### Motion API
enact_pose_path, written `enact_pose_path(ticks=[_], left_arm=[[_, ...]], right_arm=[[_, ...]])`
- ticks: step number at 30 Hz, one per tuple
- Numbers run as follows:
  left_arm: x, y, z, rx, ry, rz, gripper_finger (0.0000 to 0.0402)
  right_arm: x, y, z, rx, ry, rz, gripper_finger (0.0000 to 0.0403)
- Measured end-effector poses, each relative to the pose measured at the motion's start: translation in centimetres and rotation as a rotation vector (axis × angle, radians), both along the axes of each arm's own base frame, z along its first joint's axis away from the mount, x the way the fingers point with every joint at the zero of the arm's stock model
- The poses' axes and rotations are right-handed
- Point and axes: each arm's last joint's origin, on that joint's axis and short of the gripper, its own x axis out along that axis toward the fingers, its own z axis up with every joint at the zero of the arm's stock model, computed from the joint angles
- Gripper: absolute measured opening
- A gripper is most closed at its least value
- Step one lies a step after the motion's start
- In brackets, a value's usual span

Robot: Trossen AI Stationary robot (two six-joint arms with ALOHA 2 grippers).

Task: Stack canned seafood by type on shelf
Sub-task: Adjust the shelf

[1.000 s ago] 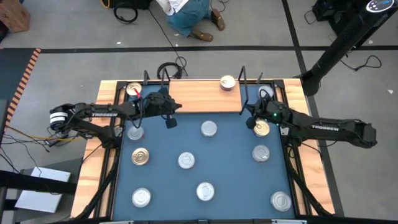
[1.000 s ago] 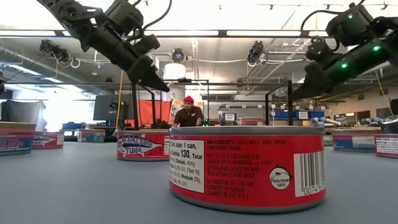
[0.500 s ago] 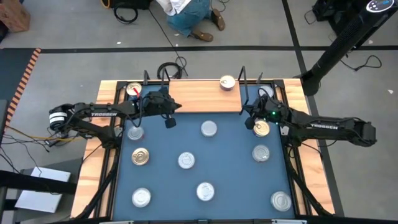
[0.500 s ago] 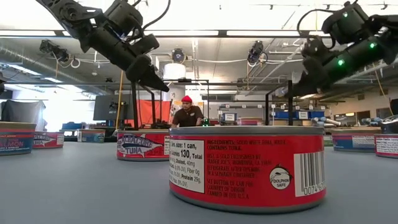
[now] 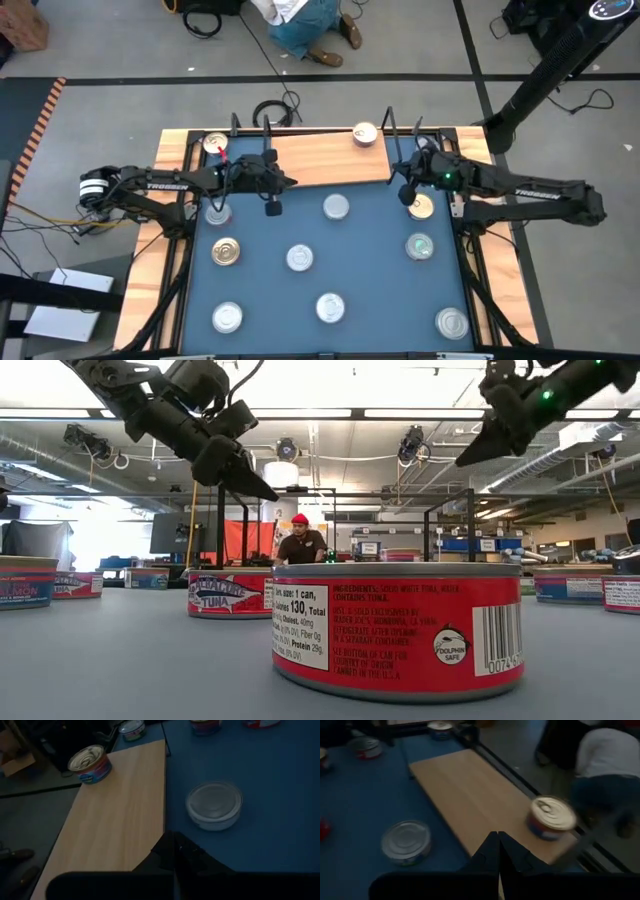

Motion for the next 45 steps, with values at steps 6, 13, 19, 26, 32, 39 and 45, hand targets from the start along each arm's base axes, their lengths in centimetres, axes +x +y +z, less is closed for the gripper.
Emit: enact_pose_path(ticks=[6, 13, 19, 26, 32, 39, 45], left_arm=[[-0.5, 0.9, -0.3, 0.095, 0.070, 0.125, 0.0001], [-1.3, 2.8, -0.1, 0.130, 0.074, 0.216, 0.0001], [-1.9, 2.9, 1.9, 0.125, -0.058, 0.138, 0.0001], [-3.5, 2.2, 4.4, 0.159, -0.146, 0.147, 0.0001], [-4.8, 0.3, 4.5, 0.093, -0.081, 0.086, 0.0001], [-4.5, -2.4, 1.9, 0.004, -0.084, -0.023, 0.0001], [-4.9, -2.8, -0.3, -0.025, -0.205, -0.005, 0.0001]], right_arm=[[-0.4, 0.0, 0.3, 0.028, 0.017, -0.085, 0.0006], [0.3, -0.1, -0.1, 0.038, 0.040, -0.089, 0.0007], [0.7, -0.2, -0.4, 0.041, 0.055, -0.089, 0.0007], [0.8, -0.2, -0.4, 0.039, 0.056, -0.087, 0.0007], [0.9, 0.0, -0.9, 0.114, 0.081, -0.009, 0.0007], [1.6, -0.2, -3.2, 0.146, 0.282, -0.065, 0.0007], [2.8, -0.8, -4.7, 0.118, 0.369, -0.124, 0.0007]])
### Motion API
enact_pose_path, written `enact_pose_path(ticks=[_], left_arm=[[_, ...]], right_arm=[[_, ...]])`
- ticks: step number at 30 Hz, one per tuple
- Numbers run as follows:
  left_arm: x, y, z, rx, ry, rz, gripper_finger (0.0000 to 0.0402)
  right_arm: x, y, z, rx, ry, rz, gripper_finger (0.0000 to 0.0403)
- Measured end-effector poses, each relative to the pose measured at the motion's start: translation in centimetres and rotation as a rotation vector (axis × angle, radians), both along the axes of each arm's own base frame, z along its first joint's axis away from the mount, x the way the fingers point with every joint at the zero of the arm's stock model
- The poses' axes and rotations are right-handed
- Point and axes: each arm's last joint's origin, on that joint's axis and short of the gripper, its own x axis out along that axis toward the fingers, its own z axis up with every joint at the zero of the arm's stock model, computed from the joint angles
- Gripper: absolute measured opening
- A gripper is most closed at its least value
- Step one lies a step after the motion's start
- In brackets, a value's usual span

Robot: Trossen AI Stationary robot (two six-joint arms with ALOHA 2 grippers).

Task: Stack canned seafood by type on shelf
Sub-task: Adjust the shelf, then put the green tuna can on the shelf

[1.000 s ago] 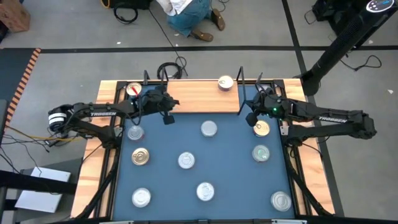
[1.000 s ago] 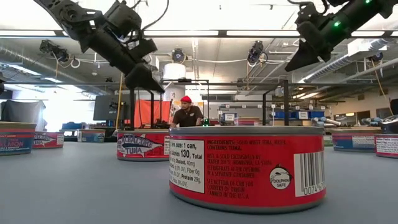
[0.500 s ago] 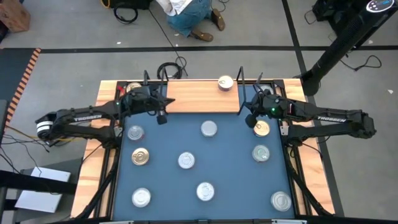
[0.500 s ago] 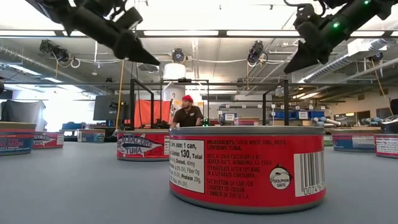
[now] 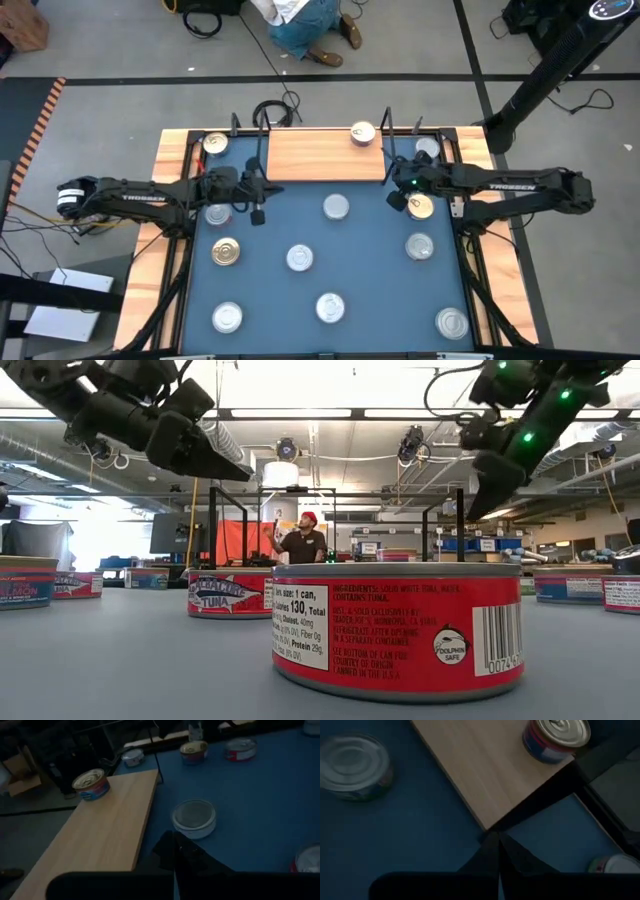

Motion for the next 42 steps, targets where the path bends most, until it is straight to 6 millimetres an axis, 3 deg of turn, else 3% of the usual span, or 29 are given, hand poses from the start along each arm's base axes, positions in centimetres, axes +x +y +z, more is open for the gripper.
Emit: enact_pose_path(ticks=[8, 15, 35, 42], left_arm=[[0.0, 0.1, 0.2, 0.004, -0.032, 0.030, 0.0001], [0.2, -0.1, 0.6, -0.014, -0.077, -0.028, 0.0001], [0.2, -0.1, 0.7, 0.015, -0.081, -0.040, 0.0001], [0.2, -0.1, 0.8, 0.024, -0.083, -0.043, 0.0001]], right_arm=[[1.1, -0.7, -1.1, -0.009, 0.030, -0.024, 0.0007], [1.0, -0.5, -1.1, 0.020, 0.030, -0.007, 0.0007], [-2.5, 0.8, -0.1, 0.130, 0.064, -0.141, 0.0008], [-4.5, -0.2, -0.6, 0.186, 0.117, -0.411, 0.0008]])
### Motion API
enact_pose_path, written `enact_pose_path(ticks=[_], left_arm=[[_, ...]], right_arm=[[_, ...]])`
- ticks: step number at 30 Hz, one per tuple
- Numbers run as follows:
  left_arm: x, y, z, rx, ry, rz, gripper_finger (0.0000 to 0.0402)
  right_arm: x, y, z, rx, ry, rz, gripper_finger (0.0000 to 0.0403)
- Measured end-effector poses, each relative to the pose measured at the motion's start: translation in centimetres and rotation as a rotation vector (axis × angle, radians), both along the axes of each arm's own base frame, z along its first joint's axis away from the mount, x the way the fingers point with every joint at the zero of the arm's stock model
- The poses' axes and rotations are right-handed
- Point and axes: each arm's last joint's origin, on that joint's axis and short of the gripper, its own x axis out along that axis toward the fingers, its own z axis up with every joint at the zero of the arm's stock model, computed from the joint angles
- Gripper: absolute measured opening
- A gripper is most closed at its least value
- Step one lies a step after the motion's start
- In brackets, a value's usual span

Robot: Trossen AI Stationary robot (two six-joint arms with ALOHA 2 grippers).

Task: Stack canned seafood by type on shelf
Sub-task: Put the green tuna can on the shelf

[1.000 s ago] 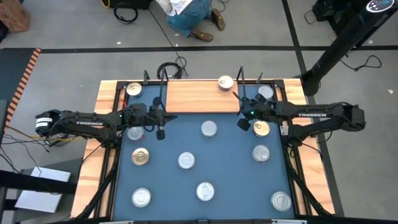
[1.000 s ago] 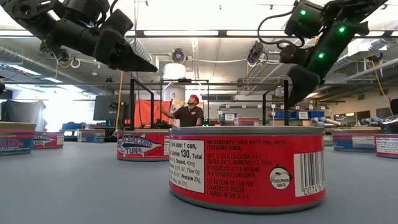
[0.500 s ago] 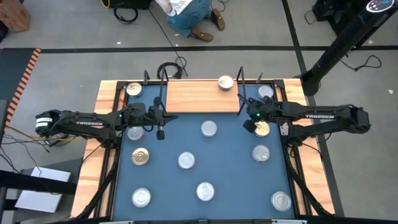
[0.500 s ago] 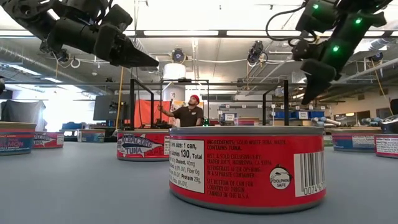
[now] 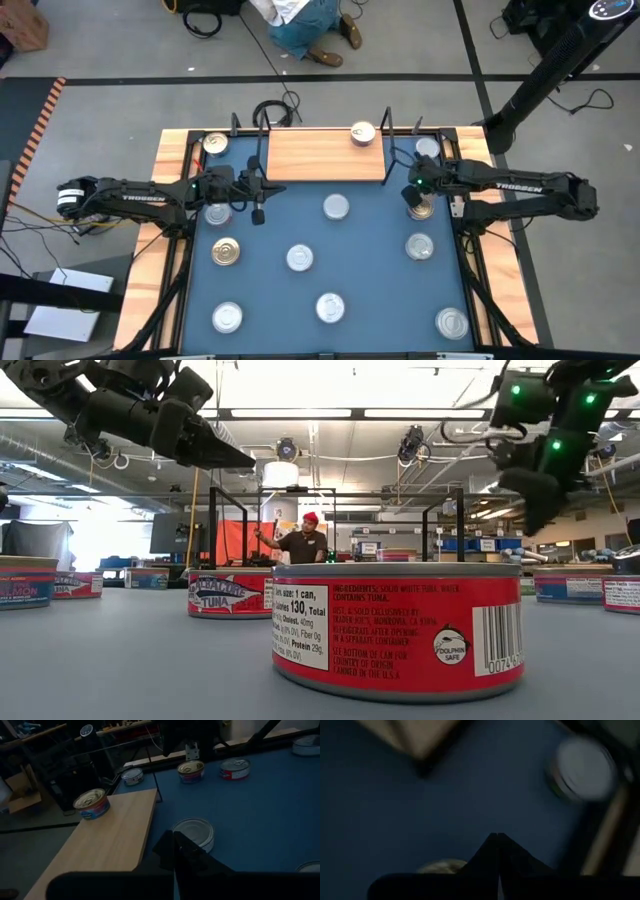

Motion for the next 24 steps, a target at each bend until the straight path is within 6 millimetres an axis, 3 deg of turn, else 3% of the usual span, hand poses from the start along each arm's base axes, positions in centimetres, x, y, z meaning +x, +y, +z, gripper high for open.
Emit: enact_pose_path(ticks=[6, 16, 24], left_arm=[[0.0, 0.0, 0.0, 0.001, -0.002, 0.000, 0.0001], [0.1, 0.0, 0.2, 0.005, -0.021, 0.003, 0.0001], [0.0, 0.1, 0.2, 0.010, -0.020, 0.026, 0.0001]], right_arm=[[-1.0, -1.9, -0.4, 0.001, -0.031, -0.186, 0.0003], [-2.8, -6.9, -1.9, -0.138, -0.263, -0.518, 0.0001], [-3.9, -9.0, -3.9, -0.186, -0.321, -0.676, 0.0000]])
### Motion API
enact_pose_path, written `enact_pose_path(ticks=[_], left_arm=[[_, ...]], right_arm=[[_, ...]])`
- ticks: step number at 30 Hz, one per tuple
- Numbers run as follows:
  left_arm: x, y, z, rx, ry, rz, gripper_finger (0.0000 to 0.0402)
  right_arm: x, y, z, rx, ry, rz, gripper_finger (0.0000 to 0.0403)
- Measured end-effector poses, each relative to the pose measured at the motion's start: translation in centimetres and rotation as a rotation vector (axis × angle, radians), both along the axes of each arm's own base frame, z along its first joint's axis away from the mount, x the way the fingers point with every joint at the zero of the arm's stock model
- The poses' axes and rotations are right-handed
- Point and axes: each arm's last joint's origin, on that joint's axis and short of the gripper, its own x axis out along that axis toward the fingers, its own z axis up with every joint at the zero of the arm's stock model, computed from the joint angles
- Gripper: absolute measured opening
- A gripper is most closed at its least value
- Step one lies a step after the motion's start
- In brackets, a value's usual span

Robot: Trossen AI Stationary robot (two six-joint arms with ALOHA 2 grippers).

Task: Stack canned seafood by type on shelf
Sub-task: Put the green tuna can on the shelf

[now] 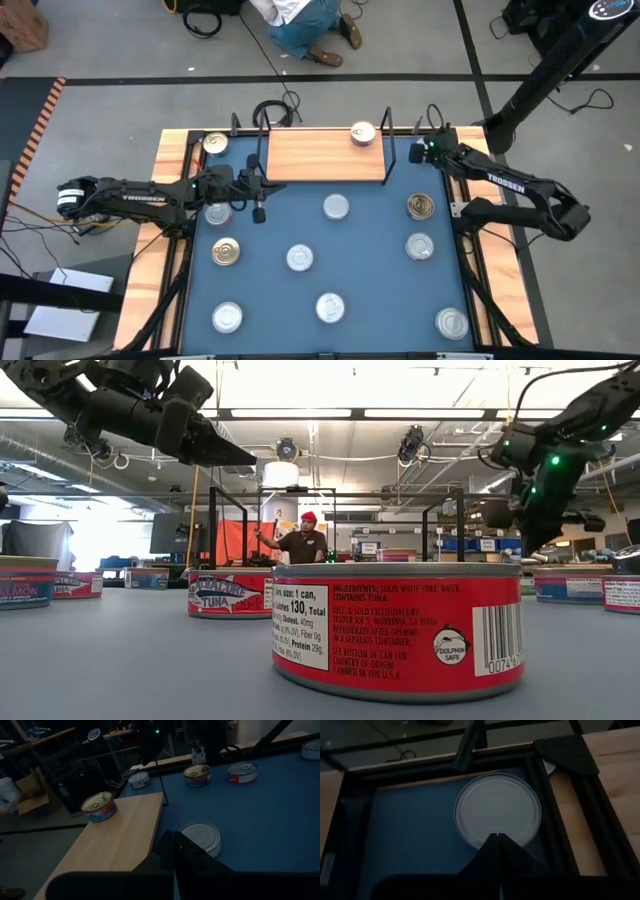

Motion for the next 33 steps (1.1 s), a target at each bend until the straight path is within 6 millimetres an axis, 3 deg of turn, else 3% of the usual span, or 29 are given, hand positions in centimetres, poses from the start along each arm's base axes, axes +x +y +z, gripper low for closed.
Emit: enact_pose_path(ticks=[11, 33], left_arm=[[0.0, 0.0, 0.0, 0.000, 0.001, 0.000, 0.0001], [0.0, 0.1, 0.0, 0.003, 0.003, 0.022, 0.0001]], right_arm=[[0.7, -1.9, -2.7, -0.015, 0.008, -0.087, 0.0000], [2.5, -1.4, -4.7, -0.001, 0.118, -0.086, 0.0000]])
